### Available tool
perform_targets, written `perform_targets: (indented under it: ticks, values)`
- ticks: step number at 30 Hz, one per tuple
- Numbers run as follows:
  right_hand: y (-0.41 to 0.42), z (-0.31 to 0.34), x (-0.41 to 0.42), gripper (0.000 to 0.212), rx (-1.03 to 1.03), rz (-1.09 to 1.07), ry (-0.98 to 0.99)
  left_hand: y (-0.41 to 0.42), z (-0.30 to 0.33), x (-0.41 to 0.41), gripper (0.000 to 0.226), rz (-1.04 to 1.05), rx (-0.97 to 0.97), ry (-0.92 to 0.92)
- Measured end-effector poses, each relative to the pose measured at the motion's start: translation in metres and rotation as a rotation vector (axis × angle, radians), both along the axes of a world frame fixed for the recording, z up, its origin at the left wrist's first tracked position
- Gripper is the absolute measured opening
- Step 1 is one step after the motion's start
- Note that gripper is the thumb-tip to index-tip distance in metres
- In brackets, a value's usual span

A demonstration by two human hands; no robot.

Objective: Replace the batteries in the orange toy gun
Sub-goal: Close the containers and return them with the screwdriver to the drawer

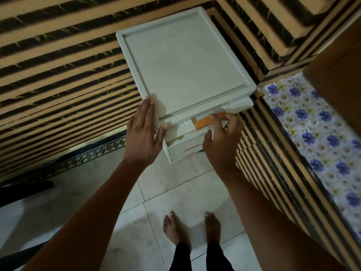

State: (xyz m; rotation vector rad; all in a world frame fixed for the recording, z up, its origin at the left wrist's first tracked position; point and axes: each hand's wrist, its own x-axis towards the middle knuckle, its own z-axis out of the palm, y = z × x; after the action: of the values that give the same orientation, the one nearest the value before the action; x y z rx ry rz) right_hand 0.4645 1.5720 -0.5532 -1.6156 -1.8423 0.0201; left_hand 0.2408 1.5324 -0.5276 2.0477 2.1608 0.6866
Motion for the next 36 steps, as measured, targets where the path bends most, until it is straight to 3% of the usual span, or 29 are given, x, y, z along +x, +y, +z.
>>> perform_targets:
  ticks: [4, 8, 12, 16, 25, 31, 36]
  values:
    - [0.014, 0.007, 0.013, 0.047, 0.038, 0.149, -0.198, 0.001, 0.002, 0.005, 0.074, 0.011, -0.005, -0.004]
    - [0.020, 0.026, 0.017, 0.055, -0.064, 0.230, -0.333, -0.001, 0.001, 0.006, 0.075, 0.030, -0.039, 0.014]
    - [0.015, 0.039, 0.028, 0.046, -0.099, 0.289, -0.354, -0.003, 0.005, 0.005, 0.078, 0.024, -0.070, 0.030]
    - [-0.005, 0.048, 0.062, 0.046, -0.298, 0.403, -0.460, -0.003, 0.013, 0.011, 0.081, 0.021, -0.113, 0.041]
    - [-0.071, 0.026, 0.129, 0.052, -0.494, 0.444, -0.463, -0.001, 0.022, 0.014, 0.084, 0.020, -0.152, 0.015]
    - [-0.060, -0.015, 0.102, 0.031, -0.556, 0.376, -0.269, -0.002, 0.013, 0.009, 0.079, 0.010, -0.104, -0.002]
    - [-0.040, -0.056, 0.075, 0.055, -0.759, 0.398, -0.211, -0.001, 0.007, 0.006, 0.077, -0.008, -0.072, -0.040]
